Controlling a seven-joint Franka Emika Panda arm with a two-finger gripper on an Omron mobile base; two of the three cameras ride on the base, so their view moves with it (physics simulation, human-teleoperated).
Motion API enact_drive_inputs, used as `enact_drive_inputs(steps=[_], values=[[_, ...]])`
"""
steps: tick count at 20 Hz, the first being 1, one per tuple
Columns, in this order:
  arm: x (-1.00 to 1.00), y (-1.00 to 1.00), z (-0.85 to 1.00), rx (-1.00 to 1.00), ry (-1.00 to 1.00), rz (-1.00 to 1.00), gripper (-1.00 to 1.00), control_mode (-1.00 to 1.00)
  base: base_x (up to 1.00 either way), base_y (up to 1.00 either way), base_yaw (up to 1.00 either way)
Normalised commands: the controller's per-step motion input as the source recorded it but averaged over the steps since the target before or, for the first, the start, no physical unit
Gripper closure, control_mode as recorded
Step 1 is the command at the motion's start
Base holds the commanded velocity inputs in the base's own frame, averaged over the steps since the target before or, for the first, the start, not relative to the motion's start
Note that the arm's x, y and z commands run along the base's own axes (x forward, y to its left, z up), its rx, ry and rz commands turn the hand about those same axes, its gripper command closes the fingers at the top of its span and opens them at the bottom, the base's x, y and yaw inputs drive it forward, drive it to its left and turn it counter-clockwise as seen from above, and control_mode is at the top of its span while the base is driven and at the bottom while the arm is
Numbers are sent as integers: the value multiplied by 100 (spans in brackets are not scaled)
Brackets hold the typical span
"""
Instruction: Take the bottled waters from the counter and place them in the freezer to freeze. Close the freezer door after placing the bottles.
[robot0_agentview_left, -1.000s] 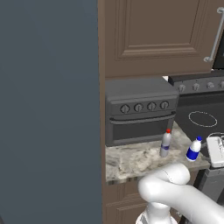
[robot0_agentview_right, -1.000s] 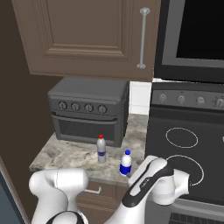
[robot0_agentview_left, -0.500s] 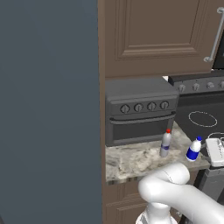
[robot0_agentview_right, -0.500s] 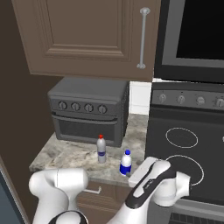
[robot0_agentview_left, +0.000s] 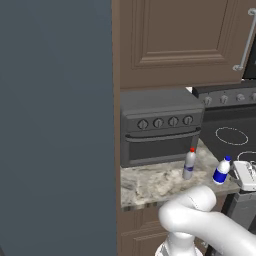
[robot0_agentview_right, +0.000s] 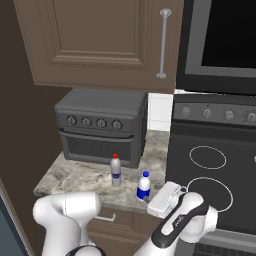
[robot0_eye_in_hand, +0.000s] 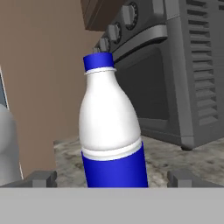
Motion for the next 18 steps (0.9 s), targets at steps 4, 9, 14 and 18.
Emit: enact_drive_inputs(steps=[4, 9, 14, 18], values=[[0, 0, 0, 0, 0, 5, -100, -100, 0, 0, 0], [10, -2, 0, 0, 0, 3, -100, -100, 0, 0, 0], [0, 1, 0, 0, -2, 1, -100, -100, 0, 0, 0], [0, 7, 0, 0, -1, 0, -100, -100, 0, 0, 0]])
